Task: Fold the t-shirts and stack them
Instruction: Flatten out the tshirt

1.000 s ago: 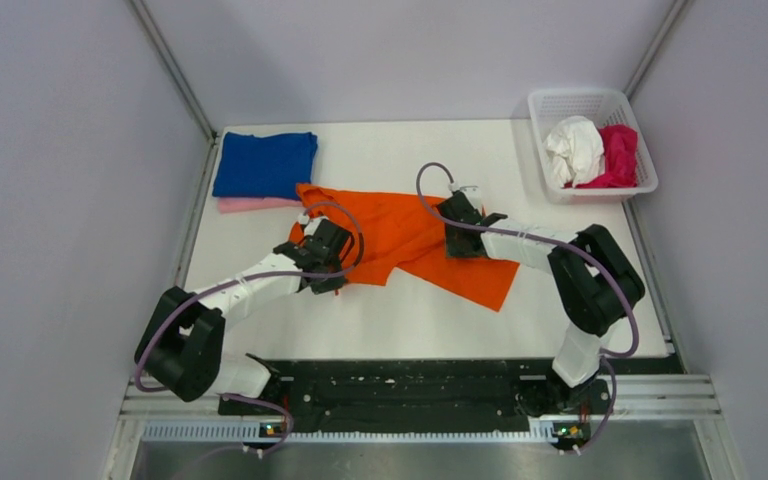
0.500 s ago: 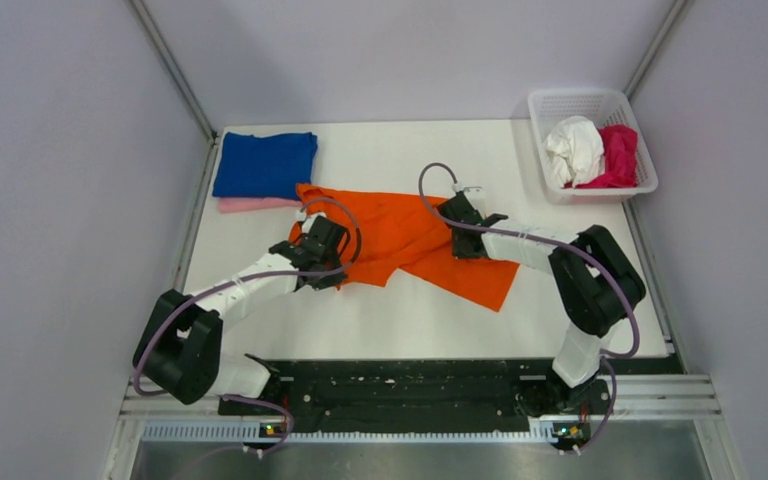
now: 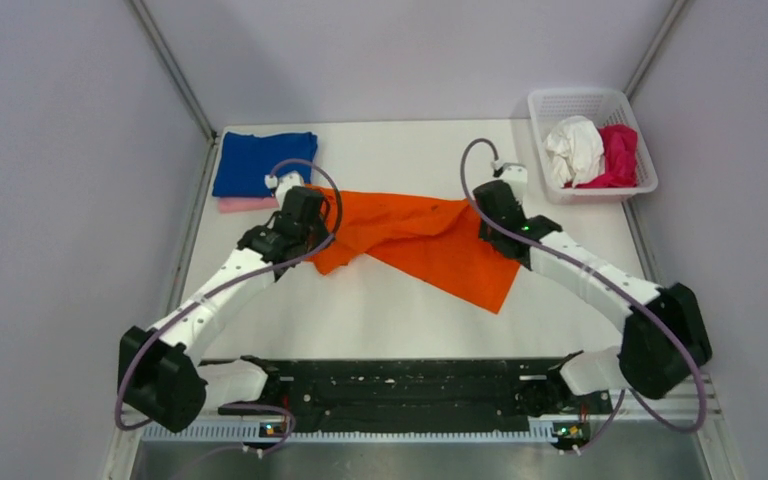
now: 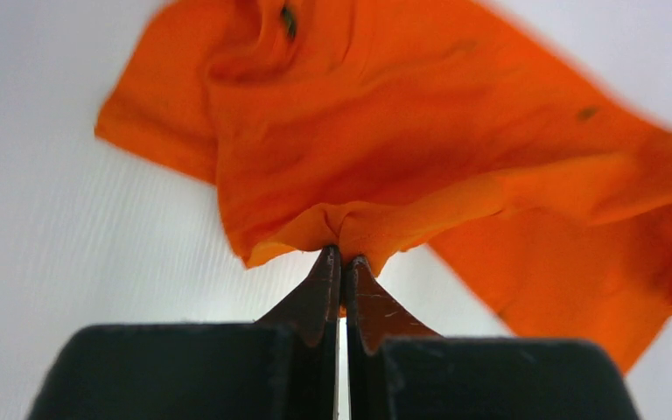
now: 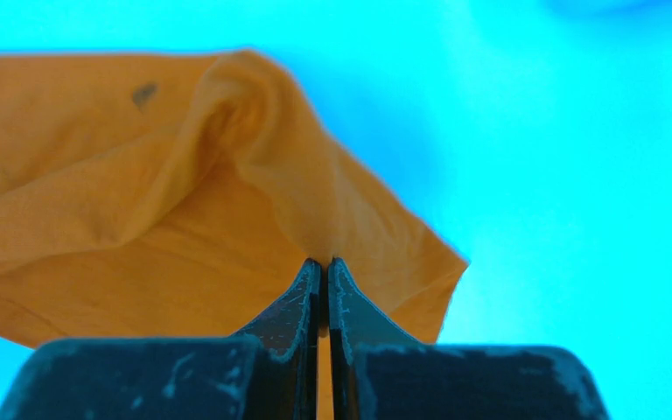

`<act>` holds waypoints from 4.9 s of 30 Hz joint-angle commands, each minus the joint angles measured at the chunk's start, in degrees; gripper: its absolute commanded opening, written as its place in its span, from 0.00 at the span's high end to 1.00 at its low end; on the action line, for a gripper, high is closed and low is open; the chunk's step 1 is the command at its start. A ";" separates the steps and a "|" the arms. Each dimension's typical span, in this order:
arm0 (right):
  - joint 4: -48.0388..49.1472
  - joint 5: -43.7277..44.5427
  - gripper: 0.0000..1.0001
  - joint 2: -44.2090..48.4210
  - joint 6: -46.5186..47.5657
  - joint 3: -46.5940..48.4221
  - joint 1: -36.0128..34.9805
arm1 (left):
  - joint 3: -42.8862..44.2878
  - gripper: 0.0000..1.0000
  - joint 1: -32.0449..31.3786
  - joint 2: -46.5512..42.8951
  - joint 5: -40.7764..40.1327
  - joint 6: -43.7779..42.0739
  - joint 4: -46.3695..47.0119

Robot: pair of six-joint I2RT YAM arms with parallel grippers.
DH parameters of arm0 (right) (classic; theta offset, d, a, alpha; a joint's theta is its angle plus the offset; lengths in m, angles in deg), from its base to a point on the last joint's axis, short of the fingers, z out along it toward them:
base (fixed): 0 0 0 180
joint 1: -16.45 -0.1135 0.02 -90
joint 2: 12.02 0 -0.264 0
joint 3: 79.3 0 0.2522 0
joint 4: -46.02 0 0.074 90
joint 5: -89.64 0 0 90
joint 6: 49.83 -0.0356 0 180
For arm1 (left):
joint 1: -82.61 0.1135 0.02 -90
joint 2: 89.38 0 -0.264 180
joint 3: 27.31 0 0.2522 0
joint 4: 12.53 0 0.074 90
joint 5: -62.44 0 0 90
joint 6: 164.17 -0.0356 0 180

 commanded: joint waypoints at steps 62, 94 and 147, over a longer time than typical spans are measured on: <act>5.41 -18.82 0.10 10.45 -0.55 -10.12 18.83 | 29.31 0.01 8.75 25.30 -3.77 -11.19 0.87; 11.14 -21.40 0.58 -0.23 -7.94 -15.26 18.83 | -5.03 0.01 6.13 12.52 5.83 -1.17 13.21; 20.73 -24.57 0.06 -8.68 -2.68 3.44 22.57 | 8.62 0.01 6.18 19.07 9.61 -2.32 13.29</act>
